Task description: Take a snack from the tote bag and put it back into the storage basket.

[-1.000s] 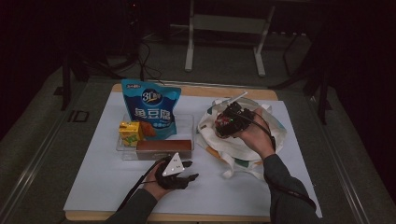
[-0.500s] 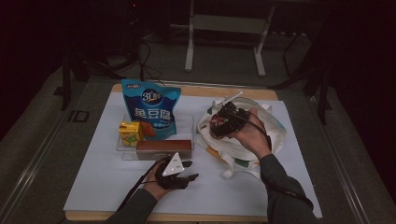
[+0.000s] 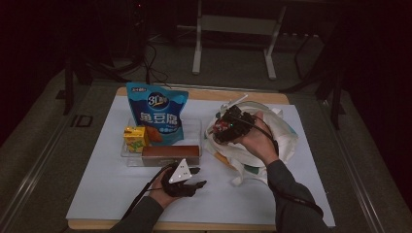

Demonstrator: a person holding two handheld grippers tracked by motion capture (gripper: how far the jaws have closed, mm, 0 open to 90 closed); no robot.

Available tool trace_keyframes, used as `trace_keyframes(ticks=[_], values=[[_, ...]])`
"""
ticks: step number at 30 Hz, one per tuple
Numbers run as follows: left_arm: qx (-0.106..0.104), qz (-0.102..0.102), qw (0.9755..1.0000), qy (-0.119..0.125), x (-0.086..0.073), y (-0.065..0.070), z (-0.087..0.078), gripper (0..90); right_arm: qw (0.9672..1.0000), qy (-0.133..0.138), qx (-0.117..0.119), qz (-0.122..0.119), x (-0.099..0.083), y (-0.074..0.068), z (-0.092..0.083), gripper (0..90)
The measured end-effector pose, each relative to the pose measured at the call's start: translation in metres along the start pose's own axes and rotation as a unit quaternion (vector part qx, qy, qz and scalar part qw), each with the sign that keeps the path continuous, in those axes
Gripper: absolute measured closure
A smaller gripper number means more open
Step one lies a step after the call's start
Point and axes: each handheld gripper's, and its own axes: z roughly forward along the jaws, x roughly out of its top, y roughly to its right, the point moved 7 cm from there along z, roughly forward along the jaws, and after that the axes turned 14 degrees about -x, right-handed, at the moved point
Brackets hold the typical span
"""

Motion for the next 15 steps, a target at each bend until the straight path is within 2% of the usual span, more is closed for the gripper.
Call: trace_keyframes(ticks=[15], values=[[0.000,0.001,1.0000,-0.002,-0.0002,0.0000,-0.0001,47.6,0.9999,0.008,0.008,-0.003,0.0075,-0.0083,-0.0035,25.8]])
